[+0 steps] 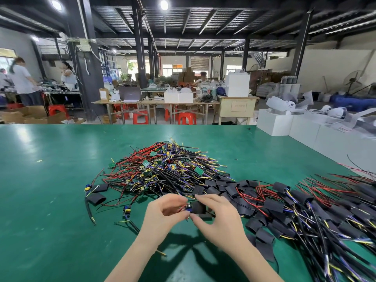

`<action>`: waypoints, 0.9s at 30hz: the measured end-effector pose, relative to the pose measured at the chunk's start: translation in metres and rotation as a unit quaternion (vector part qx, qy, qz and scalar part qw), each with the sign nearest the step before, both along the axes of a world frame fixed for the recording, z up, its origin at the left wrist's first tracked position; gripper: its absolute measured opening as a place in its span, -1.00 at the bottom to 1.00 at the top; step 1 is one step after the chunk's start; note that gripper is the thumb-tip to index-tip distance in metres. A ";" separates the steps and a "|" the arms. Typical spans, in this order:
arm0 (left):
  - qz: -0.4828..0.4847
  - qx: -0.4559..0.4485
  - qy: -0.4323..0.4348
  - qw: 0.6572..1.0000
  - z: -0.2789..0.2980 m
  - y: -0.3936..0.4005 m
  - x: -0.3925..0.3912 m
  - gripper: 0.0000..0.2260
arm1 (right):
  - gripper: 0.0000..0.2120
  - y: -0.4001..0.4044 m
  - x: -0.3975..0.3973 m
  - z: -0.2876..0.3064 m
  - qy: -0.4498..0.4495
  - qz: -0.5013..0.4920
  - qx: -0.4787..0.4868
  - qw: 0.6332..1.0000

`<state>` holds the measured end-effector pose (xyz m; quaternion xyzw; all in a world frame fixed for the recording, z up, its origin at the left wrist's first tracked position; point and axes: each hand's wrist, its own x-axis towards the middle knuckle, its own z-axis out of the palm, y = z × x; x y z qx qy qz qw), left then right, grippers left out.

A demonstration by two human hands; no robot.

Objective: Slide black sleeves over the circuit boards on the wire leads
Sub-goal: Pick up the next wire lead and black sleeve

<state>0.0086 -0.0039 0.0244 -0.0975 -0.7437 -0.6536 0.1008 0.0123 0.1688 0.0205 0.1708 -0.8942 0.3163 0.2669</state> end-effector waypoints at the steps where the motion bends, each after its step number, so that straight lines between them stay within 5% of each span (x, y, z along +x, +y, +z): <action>1: 0.006 -0.013 0.016 1.000 -0.001 0.001 0.001 -0.75 | -0.53 -0.002 0.000 0.000 -0.024 0.000 -0.020 1.000; 6: 0.026 -0.075 0.067 0.995 -0.005 0.007 0.004 -0.77 | -0.61 -0.006 -0.003 0.000 -0.070 -0.017 -0.084 0.994; 12: 0.064 -0.092 0.076 0.991 -0.009 0.013 0.004 -0.80 | -0.60 -0.006 -0.004 -0.005 -0.078 -0.012 -0.053 0.995; 21: 0.044 0.088 0.024 0.995 -0.007 -0.001 -0.008 -0.80 | -0.64 -0.007 -0.008 -0.004 -0.013 0.000 -0.119 0.993; 27: 0.043 0.093 0.030 0.994 -0.011 0.002 -0.008 -0.79 | -0.77 -0.001 -0.008 -0.007 0.012 -0.040 -0.105 0.994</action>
